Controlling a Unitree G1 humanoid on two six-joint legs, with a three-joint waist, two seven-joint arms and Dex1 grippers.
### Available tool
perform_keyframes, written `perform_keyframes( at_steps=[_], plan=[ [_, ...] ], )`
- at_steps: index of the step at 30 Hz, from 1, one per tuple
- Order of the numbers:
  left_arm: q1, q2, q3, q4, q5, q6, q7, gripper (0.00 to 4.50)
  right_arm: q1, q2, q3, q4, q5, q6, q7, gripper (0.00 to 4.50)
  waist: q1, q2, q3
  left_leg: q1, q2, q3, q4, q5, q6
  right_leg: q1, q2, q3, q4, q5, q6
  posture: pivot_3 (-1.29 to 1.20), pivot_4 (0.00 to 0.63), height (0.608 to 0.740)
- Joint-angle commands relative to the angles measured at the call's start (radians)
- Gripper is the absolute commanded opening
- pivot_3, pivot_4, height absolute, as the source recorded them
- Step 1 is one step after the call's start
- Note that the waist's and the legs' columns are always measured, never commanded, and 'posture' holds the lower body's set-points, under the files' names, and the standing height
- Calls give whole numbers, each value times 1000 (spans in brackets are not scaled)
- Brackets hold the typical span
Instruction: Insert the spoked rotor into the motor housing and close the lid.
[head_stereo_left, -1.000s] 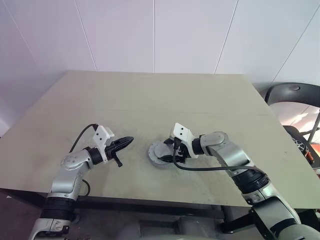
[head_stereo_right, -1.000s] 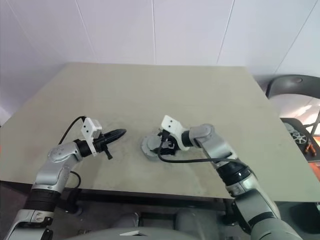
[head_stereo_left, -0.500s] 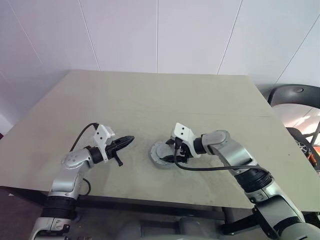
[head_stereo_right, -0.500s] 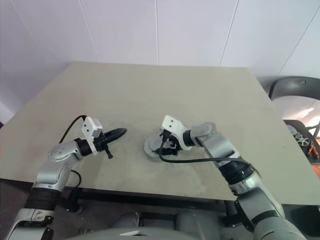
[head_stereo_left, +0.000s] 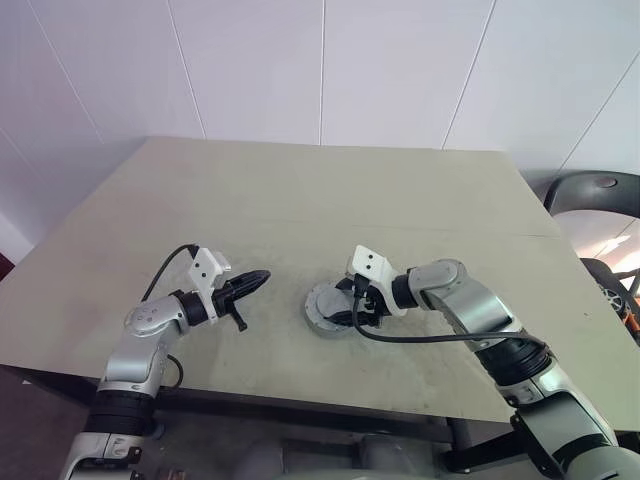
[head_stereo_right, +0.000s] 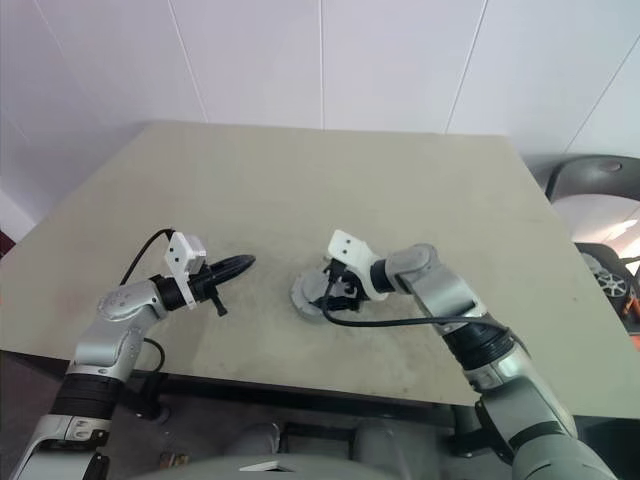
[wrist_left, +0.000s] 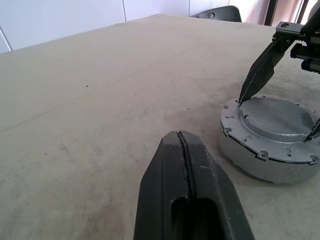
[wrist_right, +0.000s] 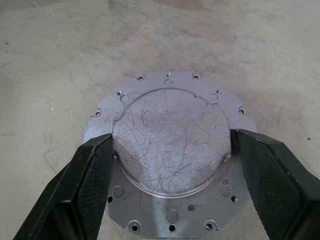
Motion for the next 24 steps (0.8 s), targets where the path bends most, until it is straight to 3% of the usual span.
perform_keyframes(
  at_steps=[1,13,24],
  plan=[
    [-26,4,8,0,1,-21,-7,0,17,-56,62,74,-105,0,-35,3470,0,0,0,0,0,0,0,0,0,0,0,0,0,0,0,0,0,740],
    [-45,-16,-2,68,20,-71,-17,0,5,-25,42,48,-67,42,-46,3470,-6,0,-1,2,2,0,5,-2,-3,4,-1,-2,-10,0,0,0,0,740],
    [-142,-111,-65,156,50,-114,-38,0,23,-2,39,12,-20,78,-30,3470,-2,0,-2,1,1,-2,-1,0,0,5,0,-3,-8,1,-1,0,0,740]
  ],
)
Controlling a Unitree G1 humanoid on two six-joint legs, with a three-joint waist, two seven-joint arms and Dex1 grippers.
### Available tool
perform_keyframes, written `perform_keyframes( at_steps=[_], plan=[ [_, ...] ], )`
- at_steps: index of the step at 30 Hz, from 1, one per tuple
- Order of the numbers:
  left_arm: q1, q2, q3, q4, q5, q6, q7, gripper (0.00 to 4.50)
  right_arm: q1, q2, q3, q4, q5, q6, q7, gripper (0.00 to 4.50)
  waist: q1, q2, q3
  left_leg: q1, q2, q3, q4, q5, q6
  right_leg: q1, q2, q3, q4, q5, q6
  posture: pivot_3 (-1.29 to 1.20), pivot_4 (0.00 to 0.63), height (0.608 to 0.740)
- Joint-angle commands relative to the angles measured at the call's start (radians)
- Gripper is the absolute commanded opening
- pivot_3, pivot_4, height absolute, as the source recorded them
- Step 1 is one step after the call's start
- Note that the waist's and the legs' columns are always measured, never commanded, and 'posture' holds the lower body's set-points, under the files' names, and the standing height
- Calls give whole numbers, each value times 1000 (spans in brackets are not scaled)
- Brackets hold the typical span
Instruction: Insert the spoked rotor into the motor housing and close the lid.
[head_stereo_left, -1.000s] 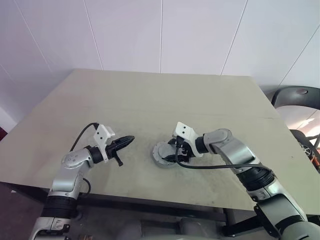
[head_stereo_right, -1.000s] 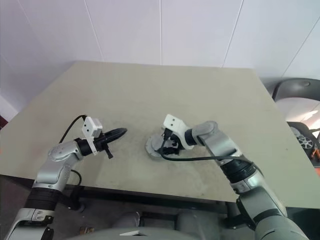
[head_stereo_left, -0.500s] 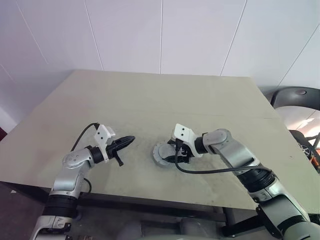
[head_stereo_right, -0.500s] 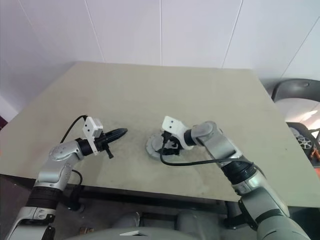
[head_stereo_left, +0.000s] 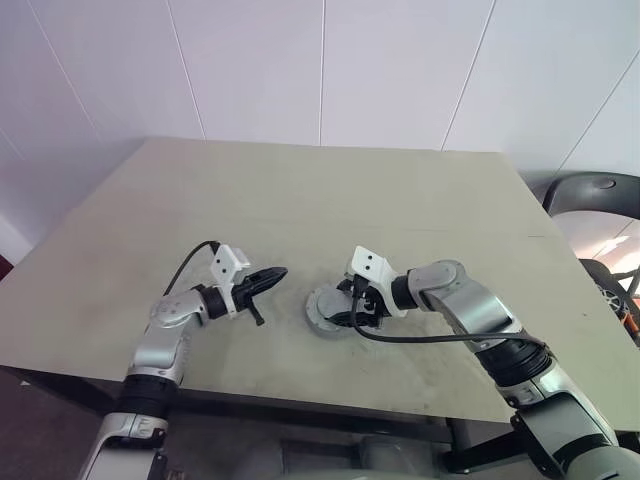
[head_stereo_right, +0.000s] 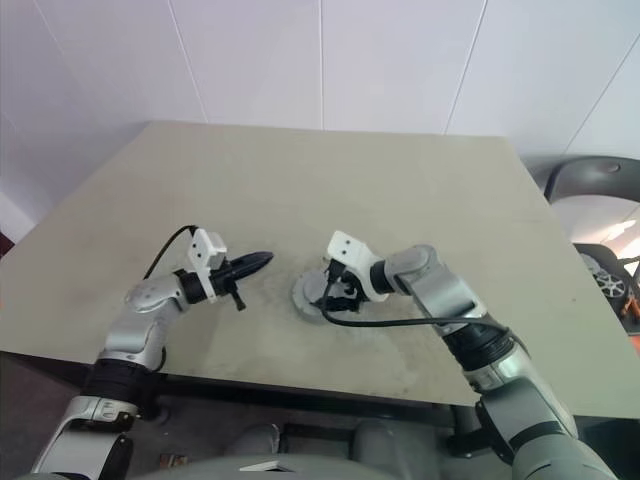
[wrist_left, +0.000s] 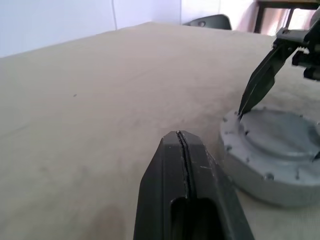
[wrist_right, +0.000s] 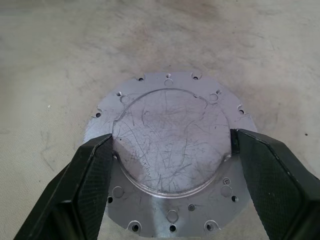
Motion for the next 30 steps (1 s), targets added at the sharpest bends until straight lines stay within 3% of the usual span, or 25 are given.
perform_keyframes(
  at_steps=[1,15,30],
  plan=[
    [-54,-28,-22,19,9,-33,-17,0,21,-5,39,39,-28,37,-10,3470,0,0,0,0,0,0,0,0,0,0,0,0,0,0,0,0,0,740],
    [-169,-117,-105,99,9,8,-126,0,16,17,44,55,-35,35,-22,3470,-4,0,-1,1,0,0,1,0,0,1,1,0,0,0,0,0,0,740],
    [-185,-108,-210,101,84,122,-174,0,14,35,43,49,-38,27,-27,3470,-11,0,-1,2,0,0,1,0,0,1,1,0,1,0,0,0,0,740]
  ],
)
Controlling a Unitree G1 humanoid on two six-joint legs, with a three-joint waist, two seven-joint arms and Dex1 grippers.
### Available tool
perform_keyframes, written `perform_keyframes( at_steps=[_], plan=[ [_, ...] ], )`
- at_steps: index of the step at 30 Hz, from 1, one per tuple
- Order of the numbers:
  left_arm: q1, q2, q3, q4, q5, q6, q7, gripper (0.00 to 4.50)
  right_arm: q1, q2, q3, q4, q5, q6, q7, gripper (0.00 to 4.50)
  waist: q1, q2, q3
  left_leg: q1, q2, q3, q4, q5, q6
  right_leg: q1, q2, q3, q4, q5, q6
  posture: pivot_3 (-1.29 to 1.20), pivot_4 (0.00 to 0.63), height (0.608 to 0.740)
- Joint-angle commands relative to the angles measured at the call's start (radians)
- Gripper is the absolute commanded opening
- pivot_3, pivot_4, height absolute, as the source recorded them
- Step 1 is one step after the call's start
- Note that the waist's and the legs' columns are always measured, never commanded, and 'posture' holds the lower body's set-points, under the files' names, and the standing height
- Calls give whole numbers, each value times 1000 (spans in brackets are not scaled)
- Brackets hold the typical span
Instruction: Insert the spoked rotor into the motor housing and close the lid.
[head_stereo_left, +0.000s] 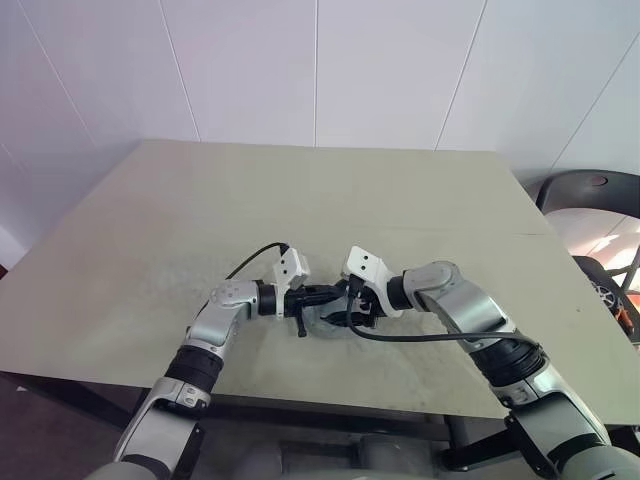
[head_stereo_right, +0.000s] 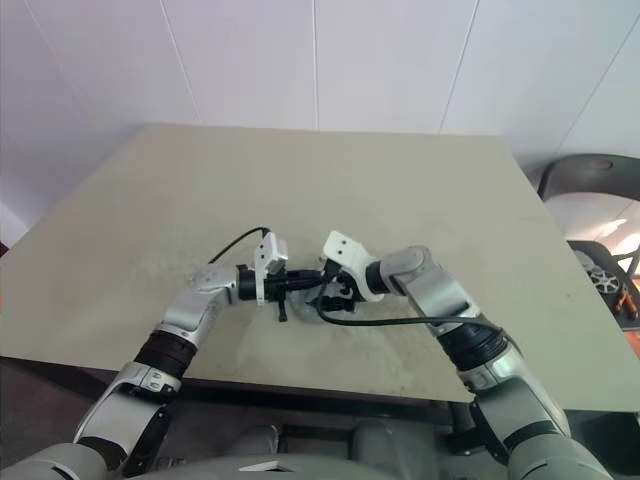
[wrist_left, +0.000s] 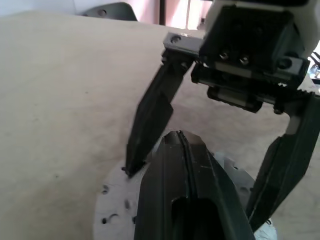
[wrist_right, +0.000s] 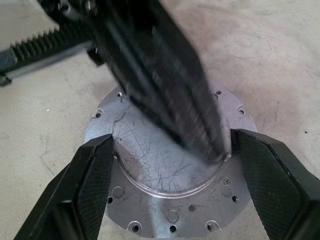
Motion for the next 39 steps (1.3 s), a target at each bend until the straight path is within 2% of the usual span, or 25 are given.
perform_keyframes(
  at_steps=[1,11,13,14,15,22,27,30,36,39],
  plan=[
    [-12,26,-31,-45,32,50,-4,0,17,5,42,36,-28,19,-12,3470,-2,0,0,0,0,0,0,0,0,0,0,0,0,0,0,0,0,740],
    [10,60,-60,-97,54,156,9,0,17,14,24,31,-17,0,-8,3470,-16,1,-2,0,0,0,0,0,0,1,0,0,0,0,0,0,0,740],
    [11,62,-61,-102,54,155,12,0,16,15,13,26,-9,-5,-3,4212,-17,1,-2,0,0,0,0,0,0,0,0,0,0,0,0,0,0,740],
    [12,63,-61,-105,55,153,13,0,17,14,10,19,-3,-9,5,4455,-17,1,-2,0,0,0,0,0,0,0,0,0,0,0,0,0,0,740],
    [14,64,-61,-107,56,151,15,0,21,11,8,6,8,-9,18,4486,-18,1,-2,0,0,0,0,0,0,0,0,0,0,0,0,0,0,740],
    [13,65,-59,-107,58,135,18,0,23,16,-42,7,44,-8,18,4486,-17,1,-2,-1,0,0,-1,0,0,0,-1,0,-1,0,0,0,0,740],
    [13,66,-57,-104,57,128,16,0,21,37,-142,10,112,-7,-5,4486,-17,2,-1,-2,0,0,0,0,0,-1,-1,0,-1,0,0,0,0,740],
    [13,69,-59,-101,56,127,8,0,16,29,-172,60,81,-29,-61,4486,-17,2,-1,-2,0,0,0,0,0,-1,0,0,0,0,0,0,0,740],
    [13,71,-59,-90,61,109,6,0,27,-29,-192,67,109,107,-47,4486,-16,2,-1,-2,0,0,0,0,0,-1,-1,0,-1,0,0,0,0,740],
    [13,72,-59,-83,63,98,5,0,42,-48,-213,41,170,212,-19,4486,-16,2,-1,-2,0,0,0,0,0,-1,-1,0,-1,0,0,0,0,740]
  ],
)
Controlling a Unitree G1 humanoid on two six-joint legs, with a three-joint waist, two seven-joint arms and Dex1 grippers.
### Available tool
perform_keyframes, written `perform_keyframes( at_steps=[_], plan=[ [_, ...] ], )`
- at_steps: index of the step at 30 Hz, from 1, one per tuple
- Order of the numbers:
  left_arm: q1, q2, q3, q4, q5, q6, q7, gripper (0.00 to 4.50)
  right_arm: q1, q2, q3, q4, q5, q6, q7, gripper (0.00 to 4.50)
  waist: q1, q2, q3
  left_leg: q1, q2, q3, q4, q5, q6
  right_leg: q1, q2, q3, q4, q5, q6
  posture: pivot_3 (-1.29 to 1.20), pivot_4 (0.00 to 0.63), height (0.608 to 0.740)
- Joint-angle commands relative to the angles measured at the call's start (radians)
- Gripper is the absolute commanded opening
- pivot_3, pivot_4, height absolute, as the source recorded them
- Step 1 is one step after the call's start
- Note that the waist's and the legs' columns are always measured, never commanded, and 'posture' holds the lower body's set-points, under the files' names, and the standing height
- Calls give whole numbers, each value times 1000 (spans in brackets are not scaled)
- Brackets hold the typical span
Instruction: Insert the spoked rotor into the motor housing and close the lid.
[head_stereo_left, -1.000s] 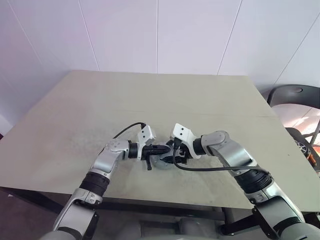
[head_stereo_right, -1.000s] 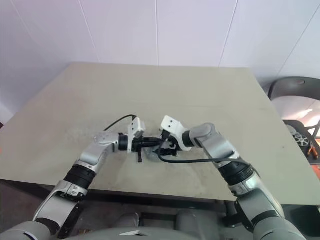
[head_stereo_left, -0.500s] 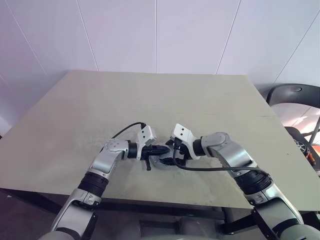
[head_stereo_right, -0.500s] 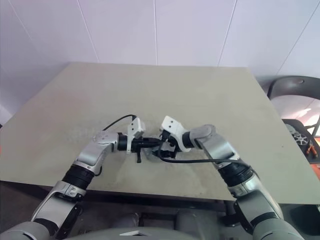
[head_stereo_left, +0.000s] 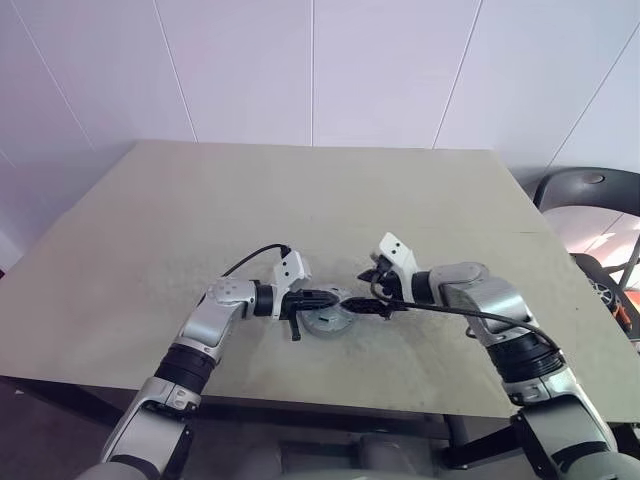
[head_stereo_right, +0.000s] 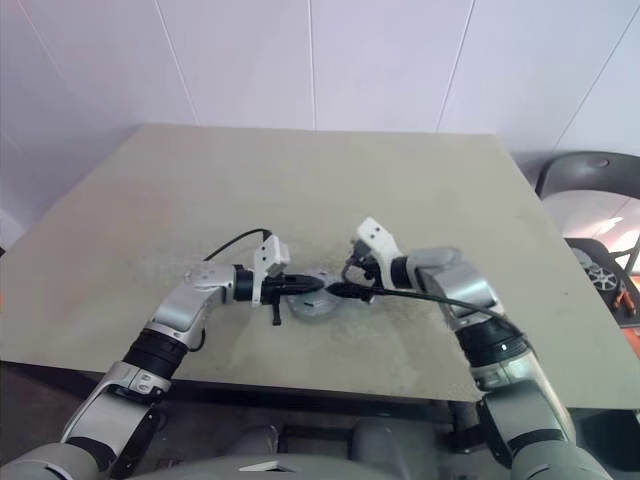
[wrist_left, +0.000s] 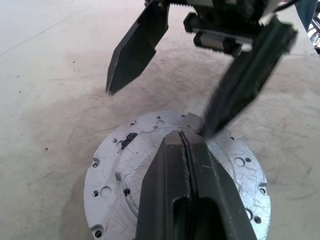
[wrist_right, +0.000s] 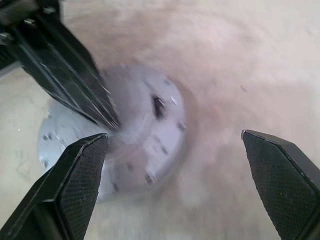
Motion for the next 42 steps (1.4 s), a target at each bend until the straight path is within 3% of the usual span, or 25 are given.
perform_keyframes(
  at_steps=[1,5,15,22,30,33,38,42],
  plan=[
    [7,10,-17,18,23,-11,-5,0,16,-23,-25,-29,69,125,28,4486,1,0,0,0,0,0,0,0,0,0,0,0,0,0,0,0,0,740],
    [6,10,-17,25,26,-27,-6,0,41,-13,-38,-56,137,228,30,4486,-1,0,0,0,0,0,0,0,0,0,0,0,0,0,0,0,0,740],
    [8,13,-17,44,28,-53,-9,0,80,208,-185,-92,325,401,-63,4486,-5,0,0,0,0,0,1,0,0,-1,1,0,2,0,0,0,0,740],
    [7,17,-15,53,30,-65,-9,0,65,323,-301,-29,317,392,-190,4486,-11,0,0,0,1,0,0,0,0,-7,3,1,13,0,0,0,0,740],
    [2,17,-14,61,32,-75,-6,0,36,340,-328,34,323,425,-254,4486,-30,0,0,2,1,-1,3,0,0,-5,3,1,14,0,0,0,0,740],
    [2,18,-13,63,32,-77,-6,0,36,343,-334,17,358,439,-236,3877,-29,0,0,1,1,-1,3,0,0,-5,2,1,13,0,0,0,0,740],
    [1,18,-12,64,33,-81,-4,0,41,339,-322,-12,394,456,-211,2390,-29,1,0,0,1,-1,1,0,0,-7,2,1,13,0,0,0,0,740],
    [0,18,-8,67,37,-83,-5,0,41,336,-323,-15,418,451,-207,1820,-30,2,-1,1,1,-1,1,0,0,-6,3,1,13,0,0,0,0,740]
  ],
)
